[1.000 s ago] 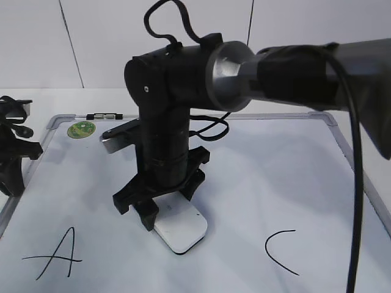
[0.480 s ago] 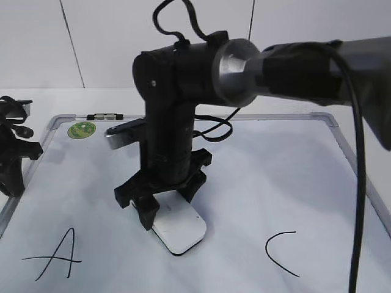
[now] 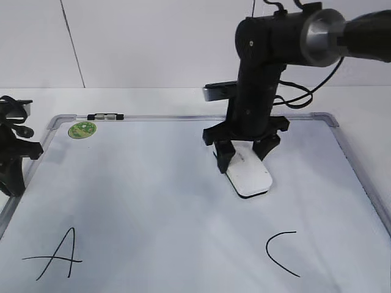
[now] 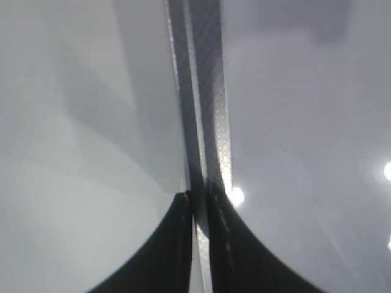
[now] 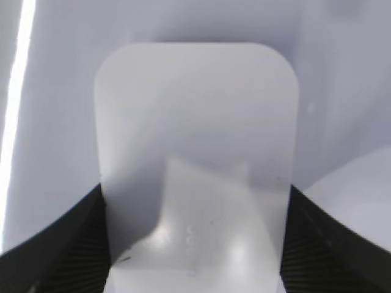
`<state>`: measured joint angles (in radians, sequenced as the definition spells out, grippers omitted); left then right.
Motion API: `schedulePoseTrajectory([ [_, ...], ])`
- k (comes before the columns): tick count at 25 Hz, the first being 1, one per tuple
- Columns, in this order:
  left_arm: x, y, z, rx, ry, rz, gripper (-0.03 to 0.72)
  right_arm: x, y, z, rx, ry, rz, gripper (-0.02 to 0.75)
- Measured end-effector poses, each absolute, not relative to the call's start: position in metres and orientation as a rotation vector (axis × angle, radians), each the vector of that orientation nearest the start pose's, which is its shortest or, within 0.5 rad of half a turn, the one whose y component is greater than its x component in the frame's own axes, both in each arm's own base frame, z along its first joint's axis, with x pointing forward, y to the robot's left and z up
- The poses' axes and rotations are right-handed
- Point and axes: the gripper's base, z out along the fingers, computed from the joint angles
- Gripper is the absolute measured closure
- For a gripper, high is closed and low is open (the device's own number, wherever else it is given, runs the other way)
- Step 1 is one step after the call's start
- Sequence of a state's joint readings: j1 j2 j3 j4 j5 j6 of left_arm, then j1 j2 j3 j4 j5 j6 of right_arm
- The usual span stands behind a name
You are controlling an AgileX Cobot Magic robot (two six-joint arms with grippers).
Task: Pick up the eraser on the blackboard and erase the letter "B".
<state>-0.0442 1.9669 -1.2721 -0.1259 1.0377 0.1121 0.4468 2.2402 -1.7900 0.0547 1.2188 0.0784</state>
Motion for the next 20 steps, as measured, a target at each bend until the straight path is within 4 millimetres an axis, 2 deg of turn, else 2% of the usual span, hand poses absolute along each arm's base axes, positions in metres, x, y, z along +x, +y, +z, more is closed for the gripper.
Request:
schedulePoseTrajectory([
  [3,0.356,-0.026,0.153,0.141,3.204,-0.175,0.655,0.409,0.180,0.161,-0.483,3.126,0.071,0.211],
  [9,0.356,-0.026,0.153,0.132,3.203,-0.180,0.656,0.410,0.176,0.172,-0.466,3.098,0.066,0.211],
  [13,0.356,-0.026,0.153,0.130,3.205,-0.180,0.656,0.411,0.161,0.181,-0.472,3.070,-0.033,0.211],
  [20,0.356,-0.026,0.153,0.129,3.205,-0.180,0.656,0.399,0.148,0.248,-0.429,2.924,-0.027,0.211],
])
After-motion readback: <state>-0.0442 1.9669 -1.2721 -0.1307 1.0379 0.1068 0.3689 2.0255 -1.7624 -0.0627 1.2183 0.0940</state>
